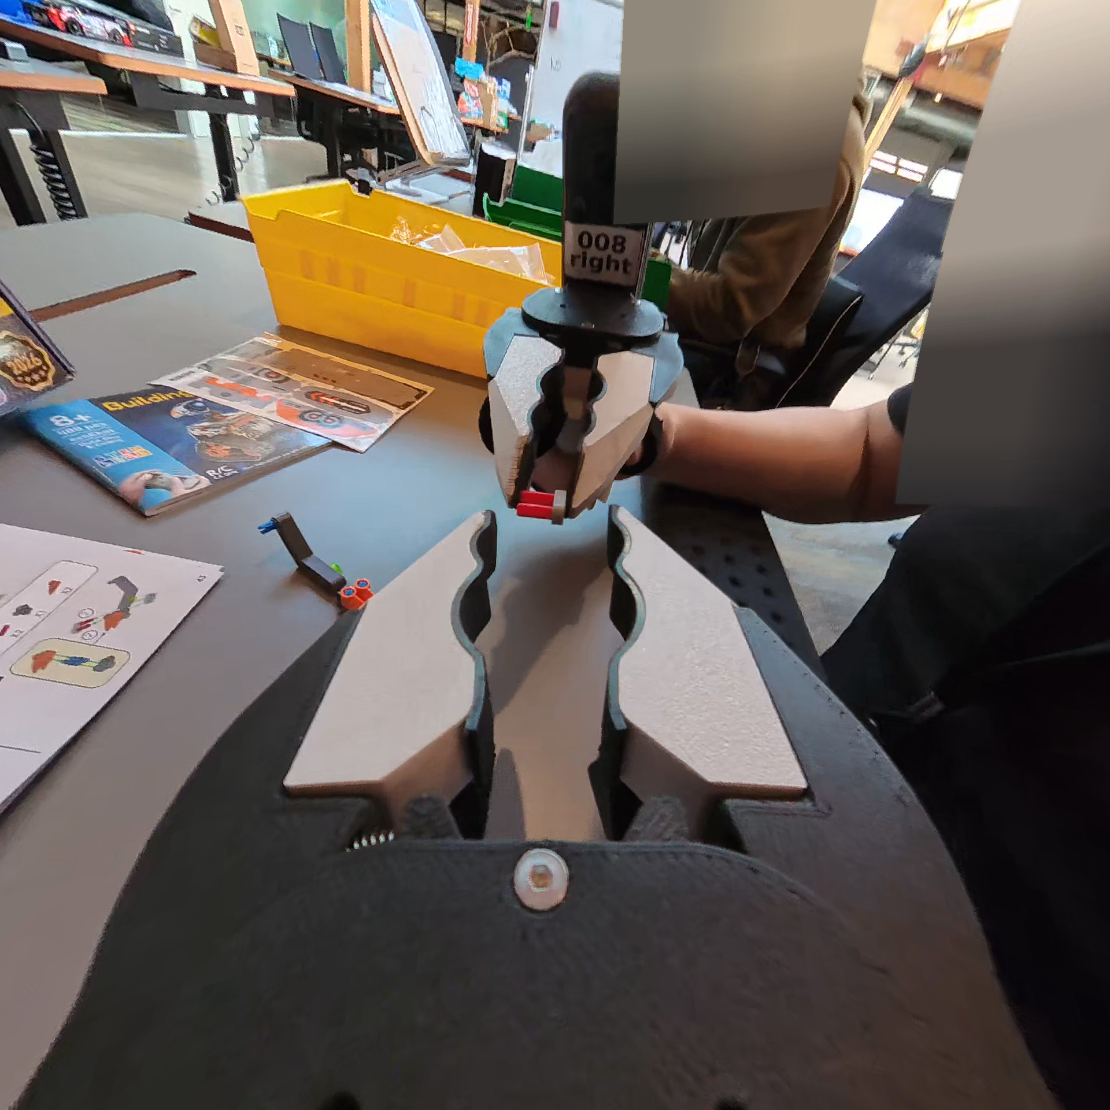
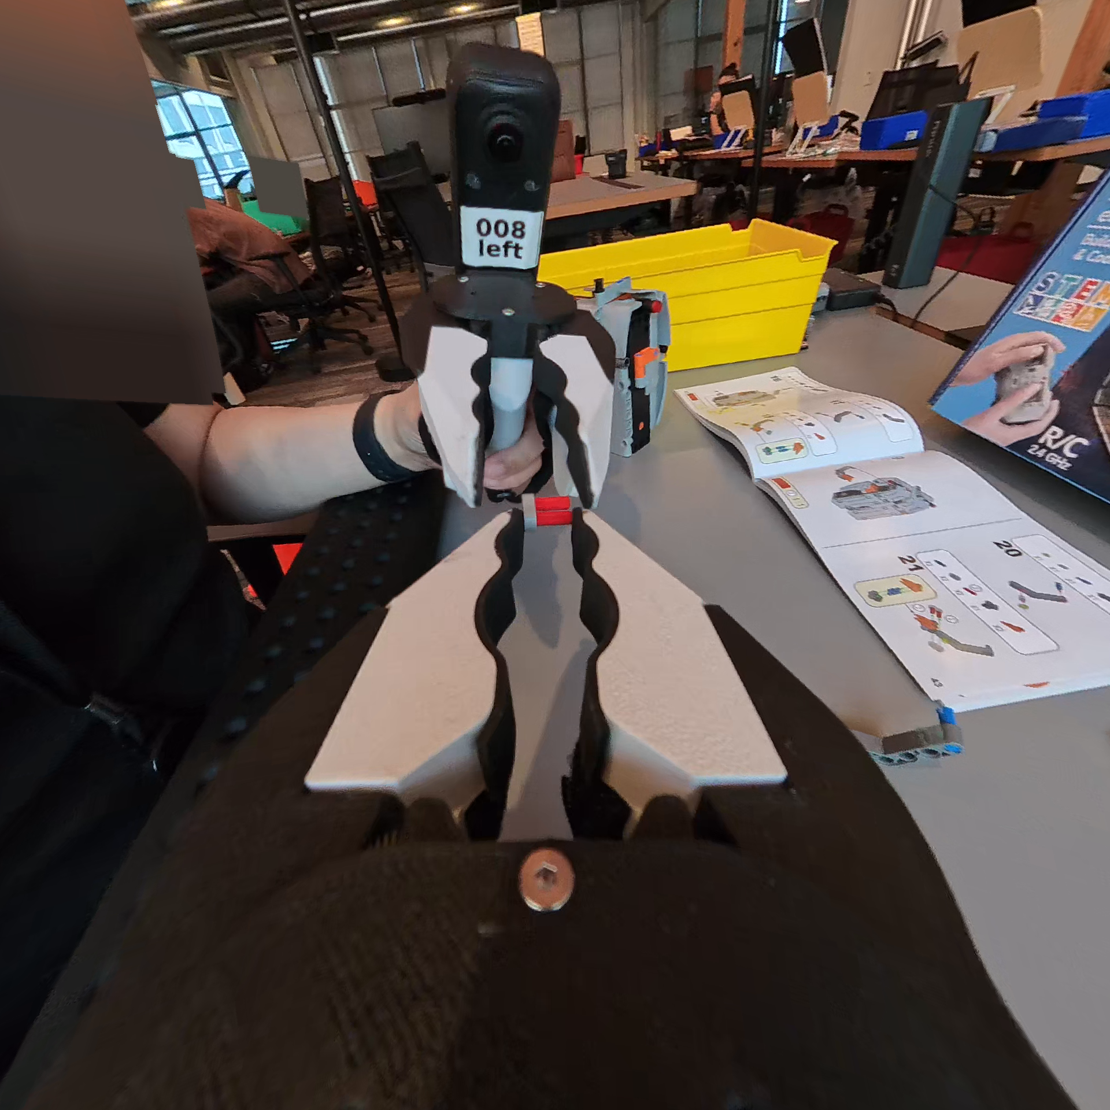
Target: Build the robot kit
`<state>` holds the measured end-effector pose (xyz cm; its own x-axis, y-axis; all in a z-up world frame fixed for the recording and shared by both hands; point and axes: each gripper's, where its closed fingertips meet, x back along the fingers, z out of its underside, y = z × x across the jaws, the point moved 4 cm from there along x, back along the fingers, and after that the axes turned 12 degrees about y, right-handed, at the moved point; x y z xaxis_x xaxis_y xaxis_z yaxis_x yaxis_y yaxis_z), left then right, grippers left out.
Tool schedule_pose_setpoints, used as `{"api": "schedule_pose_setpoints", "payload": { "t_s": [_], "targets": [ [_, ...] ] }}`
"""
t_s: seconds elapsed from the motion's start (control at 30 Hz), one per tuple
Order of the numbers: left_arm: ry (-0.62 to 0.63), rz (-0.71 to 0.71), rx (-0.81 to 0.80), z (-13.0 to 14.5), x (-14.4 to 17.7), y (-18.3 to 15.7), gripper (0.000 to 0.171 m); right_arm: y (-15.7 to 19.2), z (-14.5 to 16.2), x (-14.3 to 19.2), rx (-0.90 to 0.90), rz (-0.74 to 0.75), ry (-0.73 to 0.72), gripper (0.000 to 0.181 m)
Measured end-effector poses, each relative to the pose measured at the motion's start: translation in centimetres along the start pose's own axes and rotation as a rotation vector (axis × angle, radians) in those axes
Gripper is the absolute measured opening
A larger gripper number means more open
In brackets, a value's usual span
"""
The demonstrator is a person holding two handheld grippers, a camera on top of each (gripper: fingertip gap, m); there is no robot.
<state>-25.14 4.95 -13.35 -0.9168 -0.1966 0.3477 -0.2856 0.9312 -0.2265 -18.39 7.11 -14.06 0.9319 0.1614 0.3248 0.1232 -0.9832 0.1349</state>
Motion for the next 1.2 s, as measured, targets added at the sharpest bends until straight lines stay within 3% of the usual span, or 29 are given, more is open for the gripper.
{"api": "schedule_pose_setpoints", "payload": {
  "t_s": [0.2, 0.37, 0.9, 1.03, 1.2],
  "targets": [
    [0.027, 0.033, -0.005, 0.4, -0.1, -0.2, 0.018, 0.6, 0.2, -0.3, 0.048, -0.009, 0.019, 0.016],
    [0.05, 0.001, -0.059, 0.6, -0.1, -0.3, 0.014, 0.7, 0.4, -0.5, 0.059, -0.015, 0.031, 0.016],
    [0.079, 0.0, -0.056, 1.1, 0.0, -0.5, 0.014, 1.0, 0.4, -0.7, 0.078, 0.002, 0.04, 0.016],
    [0.086, 0.02, -0.034, 1.4, 0.2, -0.6, 0.014, 0.9, 0.7, -0.9, 0.01, -0.061, 0.038, 0.016],
    [0.099, 0.023, -0.037, 1.5, -0.1, -0.8, 0.014, 1.2, 0.7, -0.9, 0.07, -0.039, 0.042, 0.016]
  ]
}}
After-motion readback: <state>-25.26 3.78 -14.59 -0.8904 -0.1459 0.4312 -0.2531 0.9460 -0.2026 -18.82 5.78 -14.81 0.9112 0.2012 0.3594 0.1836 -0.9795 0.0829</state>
